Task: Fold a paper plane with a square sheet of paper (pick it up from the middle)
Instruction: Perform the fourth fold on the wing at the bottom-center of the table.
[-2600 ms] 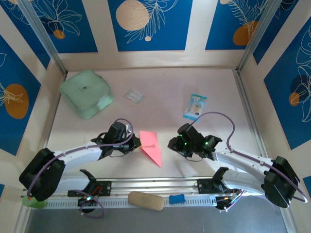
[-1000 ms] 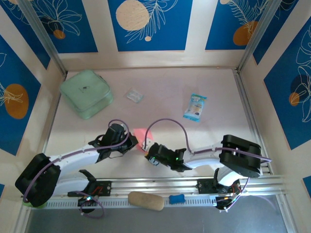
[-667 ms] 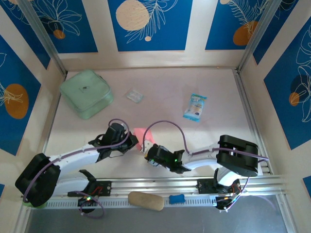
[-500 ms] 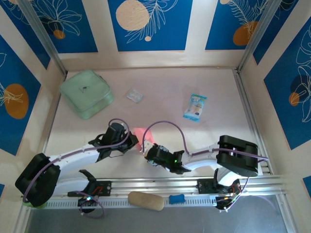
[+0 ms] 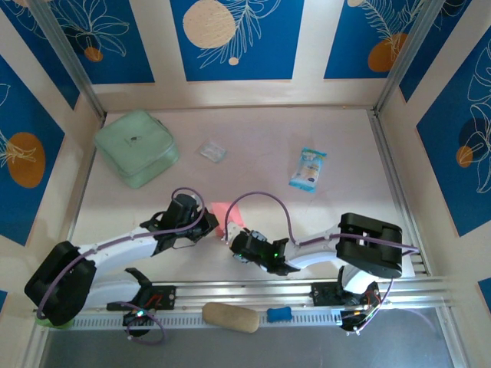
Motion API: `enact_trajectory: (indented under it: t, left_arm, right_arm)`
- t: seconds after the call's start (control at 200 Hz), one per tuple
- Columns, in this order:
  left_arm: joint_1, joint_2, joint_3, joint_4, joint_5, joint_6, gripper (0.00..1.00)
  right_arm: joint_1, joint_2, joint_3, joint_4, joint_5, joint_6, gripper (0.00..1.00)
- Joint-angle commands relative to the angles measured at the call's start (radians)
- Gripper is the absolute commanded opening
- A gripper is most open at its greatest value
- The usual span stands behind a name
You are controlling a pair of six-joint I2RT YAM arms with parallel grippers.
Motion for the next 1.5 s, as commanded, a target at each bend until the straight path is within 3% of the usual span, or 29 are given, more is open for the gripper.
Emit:
enact_trajectory:
  t: [0.0,0.275,0.395,0.525,0.65,0.82,1.11,1.495]
  left_arm:
    - [-0.005,0.010,0.032,-0.006,0.022,0.020,0.00]
    - [-0.005,0.010,0.044,-0.034,0.016,0.036,0.03]
    - [-0.004,0.010,0.059,-0.073,0.000,0.055,0.21]
    - [0.000,0.014,0.065,-0.093,-0.014,0.069,0.48]
    - [0.009,0.035,0.071,-0.108,-0.014,0.076,0.59]
    - [0.016,0.056,0.081,-0.112,-0.008,0.078,0.65]
    - [0.033,0.112,0.114,-0.087,0.032,0.091,0.63]
    - [0.045,0.163,0.144,-0.083,0.064,0.099,0.46]
  right_arm:
    - [0.002,0.019,0.008,0.015,0.019,0.018,0.35]
    - [-0.006,-0.003,-0.015,0.024,-0.020,0.058,0.24]
    - [-0.008,-0.014,-0.025,0.020,-0.042,0.093,0.20]
    - [-0.011,-0.017,-0.029,0.018,-0.057,0.121,0.20]
    - [-0.016,-0.014,-0.029,0.016,-0.061,0.141,0.19]
    - [-0.021,-0.023,-0.030,0.009,-0.058,0.158,0.17]
    - [-0.030,-0.054,-0.046,0.025,-0.074,0.204,0.16]
    - [-0.038,-0.094,-0.063,0.019,-0.092,0.222,0.17]
